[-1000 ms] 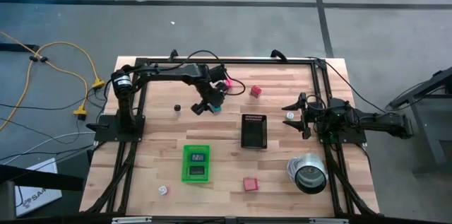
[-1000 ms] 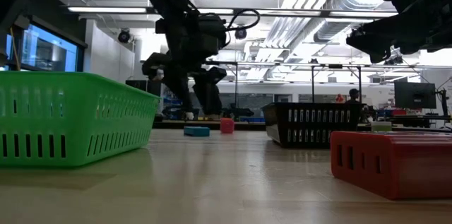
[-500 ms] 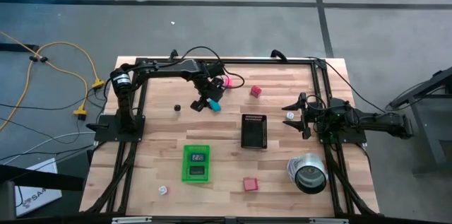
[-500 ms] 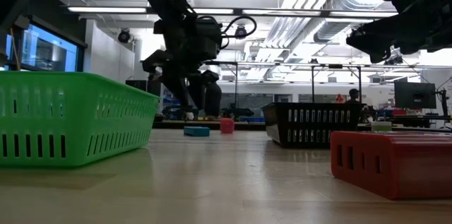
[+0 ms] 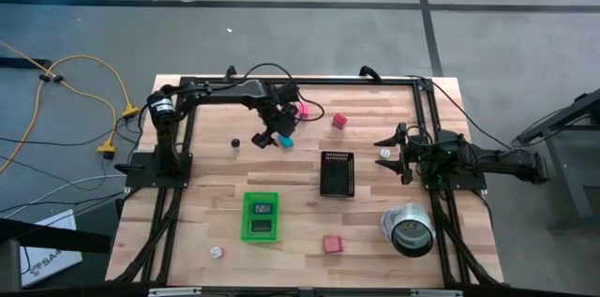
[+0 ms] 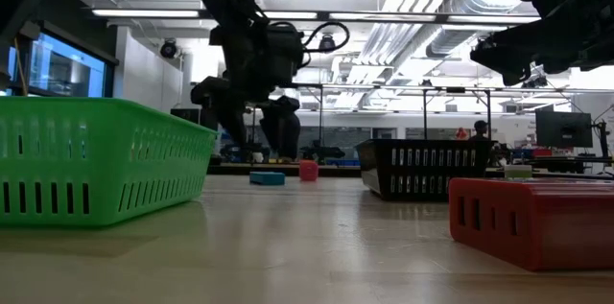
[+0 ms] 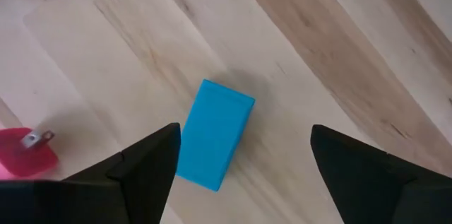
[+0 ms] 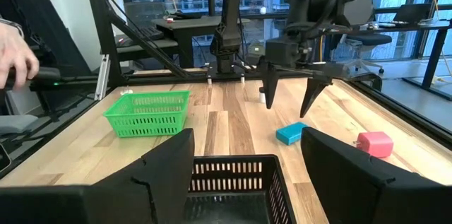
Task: Pick & Place Office items
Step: Put the light blue digital clock into the green bin
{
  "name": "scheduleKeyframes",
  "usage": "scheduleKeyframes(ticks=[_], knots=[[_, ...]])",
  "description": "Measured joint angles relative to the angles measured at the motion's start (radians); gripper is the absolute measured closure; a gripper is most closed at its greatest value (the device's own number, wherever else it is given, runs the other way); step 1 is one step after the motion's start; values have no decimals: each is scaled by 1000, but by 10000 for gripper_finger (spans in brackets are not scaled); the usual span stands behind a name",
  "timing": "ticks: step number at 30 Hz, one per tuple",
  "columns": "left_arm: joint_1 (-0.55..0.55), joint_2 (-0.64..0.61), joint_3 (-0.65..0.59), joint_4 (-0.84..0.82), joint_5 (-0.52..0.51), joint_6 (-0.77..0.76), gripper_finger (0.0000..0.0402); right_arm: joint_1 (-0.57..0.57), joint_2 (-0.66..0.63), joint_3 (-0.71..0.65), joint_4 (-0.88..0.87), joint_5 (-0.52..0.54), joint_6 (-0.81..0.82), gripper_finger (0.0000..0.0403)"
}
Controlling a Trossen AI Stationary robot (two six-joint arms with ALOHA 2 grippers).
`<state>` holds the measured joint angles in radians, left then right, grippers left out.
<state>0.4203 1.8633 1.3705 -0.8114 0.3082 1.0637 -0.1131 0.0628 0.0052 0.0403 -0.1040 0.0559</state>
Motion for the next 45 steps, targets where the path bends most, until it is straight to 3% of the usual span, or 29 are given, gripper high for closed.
scheduleKeyframes(ticks=[14, 45], knots=[[-49, 0, 0, 14, -161, 81, 91, 0, 0, 0, 0, 0, 0, 155], [-78, 130, 116, -49, -179, 65, 91, 0, 0, 0, 0, 0, 0, 155]])
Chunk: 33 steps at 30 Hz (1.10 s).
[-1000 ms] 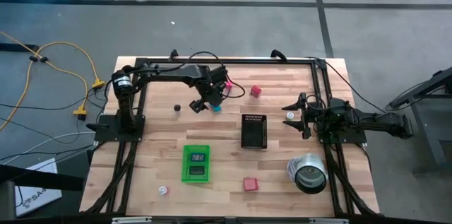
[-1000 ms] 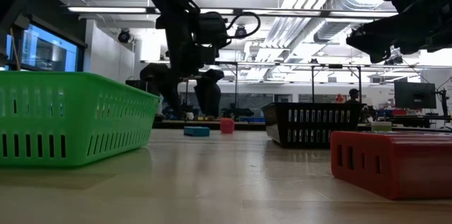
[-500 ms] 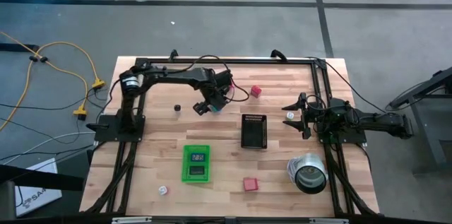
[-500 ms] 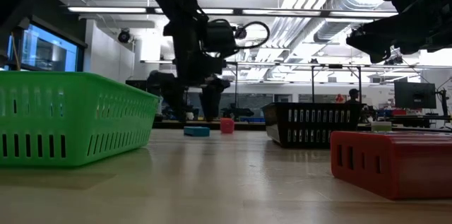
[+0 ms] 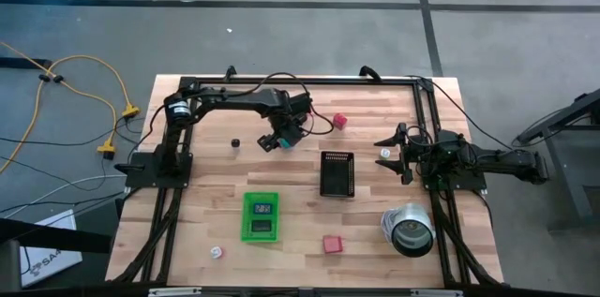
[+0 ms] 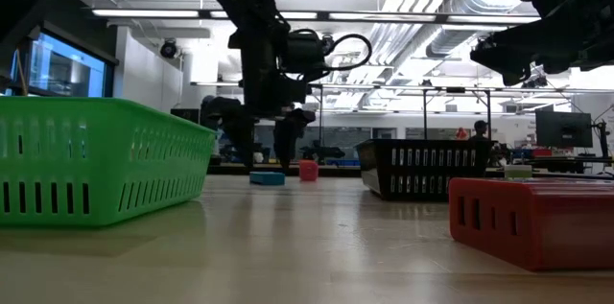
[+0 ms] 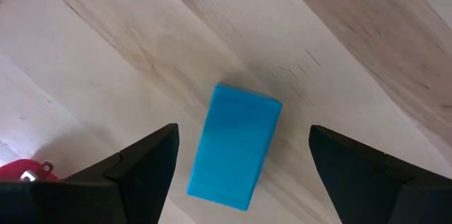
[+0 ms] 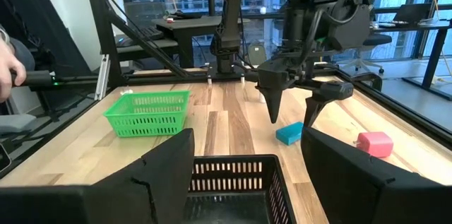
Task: Pick & Place Office items
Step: Put the light blue digital clock into the green bin
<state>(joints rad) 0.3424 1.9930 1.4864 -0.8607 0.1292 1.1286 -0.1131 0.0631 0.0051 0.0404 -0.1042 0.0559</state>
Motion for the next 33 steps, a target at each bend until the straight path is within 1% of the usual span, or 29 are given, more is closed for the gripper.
scheduleKeyframes(ticks=[8, 18, 26, 28, 33], knots=[[0, 33, 0, 0, 0, -1, 95, 0, 0, 0, 0, 0, 0, 155], [0, 32, 0, 14, -2, 2, 99, 0, 0, 0, 0, 0, 0, 155], [0, 32, 0, 15, -4, 43, 100, 0, 0, 0, 0, 0, 0, 155], [0, 32, 0, 15, -4, 55, 107, 0, 0, 0, 0, 0, 0, 155], [0, 32, 0, 15, -4, 60, 144, 0, 0, 0, 0, 0, 0, 155]])
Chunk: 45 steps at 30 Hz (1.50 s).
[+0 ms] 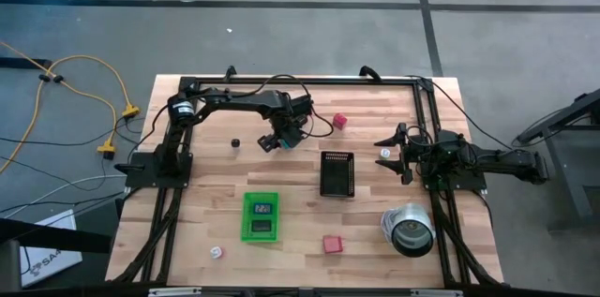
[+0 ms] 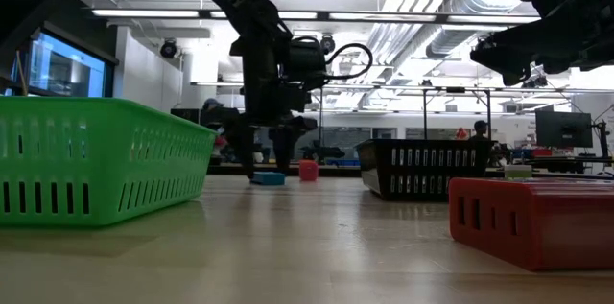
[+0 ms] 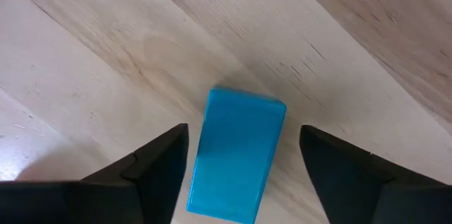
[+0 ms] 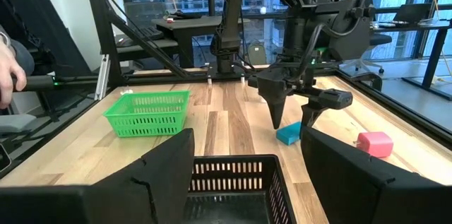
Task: Pick & Place Office items
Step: Put the light blue digital clock into the green bin
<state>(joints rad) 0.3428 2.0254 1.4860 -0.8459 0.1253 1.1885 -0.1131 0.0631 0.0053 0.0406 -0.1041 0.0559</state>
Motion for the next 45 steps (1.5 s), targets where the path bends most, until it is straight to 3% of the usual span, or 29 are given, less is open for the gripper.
scheduleKeyframes(ticks=[26, 37, 45], knots=[[-2, 0, 0, 1, 0, -5, 197, 0, 0, 0, 0, 0, 0, 155], [-3, 0, 0, 1, 1, 9, 202, 0, 0, 0, 0, 0, 0, 155], [-8, -1, 0, 6, 1, 11, 254, 0, 0, 0, 0, 0, 0, 155]])
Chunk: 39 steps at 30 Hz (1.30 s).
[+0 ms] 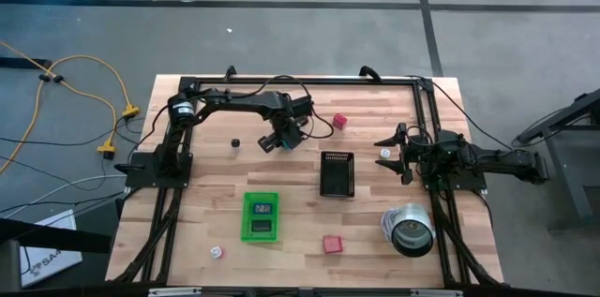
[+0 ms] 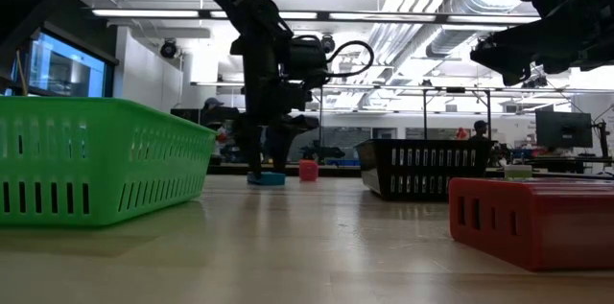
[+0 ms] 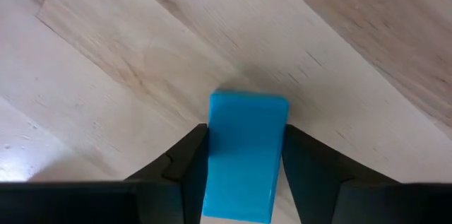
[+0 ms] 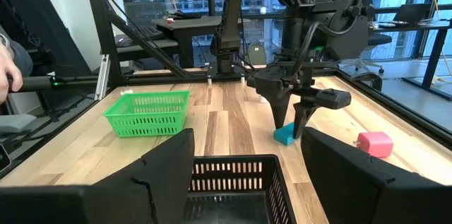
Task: Pick & Place Office items
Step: Put the light blue digital clock into the green bin
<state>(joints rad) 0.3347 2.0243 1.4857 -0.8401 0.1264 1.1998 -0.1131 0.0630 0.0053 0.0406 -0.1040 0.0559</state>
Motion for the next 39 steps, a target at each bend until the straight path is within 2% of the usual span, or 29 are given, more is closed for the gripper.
scheduleKeyframes(ticks=[3, 9, 39], knots=[[0, 0, 0, 1, 1, 0, 258, 0, 0, 0, 0, 0, 0, 155], [0, 0, 0, 12, 0, -2, 242, 0, 0, 0, 0, 0, 0, 155], [0, 0, 0, 18, 0, -14, 242, 0, 0, 0, 0, 0, 0, 155]])
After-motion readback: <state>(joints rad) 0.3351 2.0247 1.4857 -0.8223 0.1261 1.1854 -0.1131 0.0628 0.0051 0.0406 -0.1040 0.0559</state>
